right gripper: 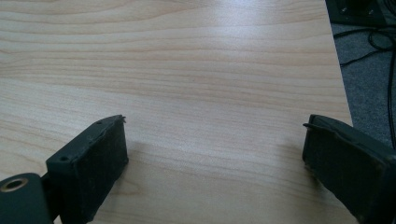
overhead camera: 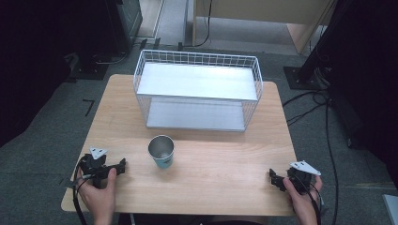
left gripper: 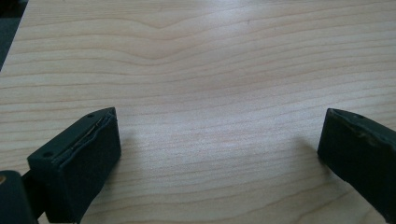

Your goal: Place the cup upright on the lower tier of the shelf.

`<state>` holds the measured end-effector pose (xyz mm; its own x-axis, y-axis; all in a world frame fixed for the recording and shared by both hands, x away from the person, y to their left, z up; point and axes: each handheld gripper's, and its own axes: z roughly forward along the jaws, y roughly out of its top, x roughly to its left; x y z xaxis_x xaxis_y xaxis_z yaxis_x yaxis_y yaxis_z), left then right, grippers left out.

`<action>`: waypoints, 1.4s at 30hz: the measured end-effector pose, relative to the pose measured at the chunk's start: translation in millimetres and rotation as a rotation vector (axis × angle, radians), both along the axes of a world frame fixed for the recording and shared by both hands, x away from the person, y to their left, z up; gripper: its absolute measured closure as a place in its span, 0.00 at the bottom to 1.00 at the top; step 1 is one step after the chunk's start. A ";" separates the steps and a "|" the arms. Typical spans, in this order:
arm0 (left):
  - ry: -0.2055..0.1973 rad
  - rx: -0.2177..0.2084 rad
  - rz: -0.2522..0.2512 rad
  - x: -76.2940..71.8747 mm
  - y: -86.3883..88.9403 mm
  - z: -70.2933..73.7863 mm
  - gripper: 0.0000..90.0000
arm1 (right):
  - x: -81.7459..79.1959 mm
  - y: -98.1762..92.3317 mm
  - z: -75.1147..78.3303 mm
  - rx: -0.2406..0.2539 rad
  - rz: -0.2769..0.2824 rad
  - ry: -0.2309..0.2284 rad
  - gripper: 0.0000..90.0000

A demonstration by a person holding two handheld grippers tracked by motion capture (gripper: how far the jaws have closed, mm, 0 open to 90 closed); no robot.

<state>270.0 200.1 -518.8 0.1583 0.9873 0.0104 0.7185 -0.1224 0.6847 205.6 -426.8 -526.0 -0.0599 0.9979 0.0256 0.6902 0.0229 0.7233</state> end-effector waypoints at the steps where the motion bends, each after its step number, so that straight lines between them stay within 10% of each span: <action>1: 0.000 0.000 0.000 0.0 0.0 0.0 0.00 | 0.0 0.0 0.0 0.000 0.000 0.000 0.07; 42: -0.001 0.000 0.033 2.2 -3.2 -0.2 0.00 | 7.7 78.7 43.8 0.026 0.143 -0.124 0.07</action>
